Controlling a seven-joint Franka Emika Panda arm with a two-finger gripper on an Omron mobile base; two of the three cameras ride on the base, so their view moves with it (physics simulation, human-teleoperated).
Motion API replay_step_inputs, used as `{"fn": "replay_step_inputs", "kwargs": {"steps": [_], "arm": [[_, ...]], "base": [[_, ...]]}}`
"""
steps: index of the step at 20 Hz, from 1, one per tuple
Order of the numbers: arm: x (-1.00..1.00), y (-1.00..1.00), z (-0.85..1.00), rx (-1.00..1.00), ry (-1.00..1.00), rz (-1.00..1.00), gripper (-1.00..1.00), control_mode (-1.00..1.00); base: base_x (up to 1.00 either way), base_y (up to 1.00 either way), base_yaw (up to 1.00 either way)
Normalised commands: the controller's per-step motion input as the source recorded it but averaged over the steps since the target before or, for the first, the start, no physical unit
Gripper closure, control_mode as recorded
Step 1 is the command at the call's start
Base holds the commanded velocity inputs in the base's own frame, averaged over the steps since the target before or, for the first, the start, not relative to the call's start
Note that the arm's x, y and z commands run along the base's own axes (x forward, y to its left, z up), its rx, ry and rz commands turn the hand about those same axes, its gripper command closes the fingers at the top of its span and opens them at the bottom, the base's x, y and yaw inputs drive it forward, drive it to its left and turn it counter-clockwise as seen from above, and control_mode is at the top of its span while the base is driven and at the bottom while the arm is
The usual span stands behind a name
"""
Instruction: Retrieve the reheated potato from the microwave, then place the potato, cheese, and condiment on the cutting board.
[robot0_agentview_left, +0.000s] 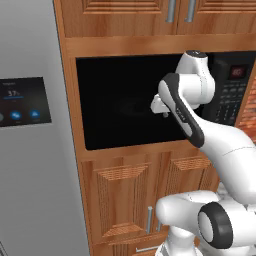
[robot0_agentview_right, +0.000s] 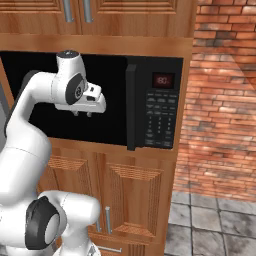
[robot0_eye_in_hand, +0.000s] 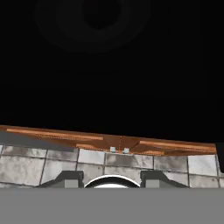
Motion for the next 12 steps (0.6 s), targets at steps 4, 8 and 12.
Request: {"fn": "replay_step_inputs", "kwargs": {"steps": [4,8,12], "arm": [[-0.23,-0.03,0.00,0.00,-0.11,0.00,-1.00,-1.00],[-0.57,-0.45,0.06,0.00,-0.23,-0.02,-1.00,-1.00],[-0.46,-0.66,0.19,0.00,-0.13,-0.05,-1.00,-1.00]], "base": [[0.00,0.00,0.00],[0.00,0.00,0.00],[0.00,0.00,0.00]]}}
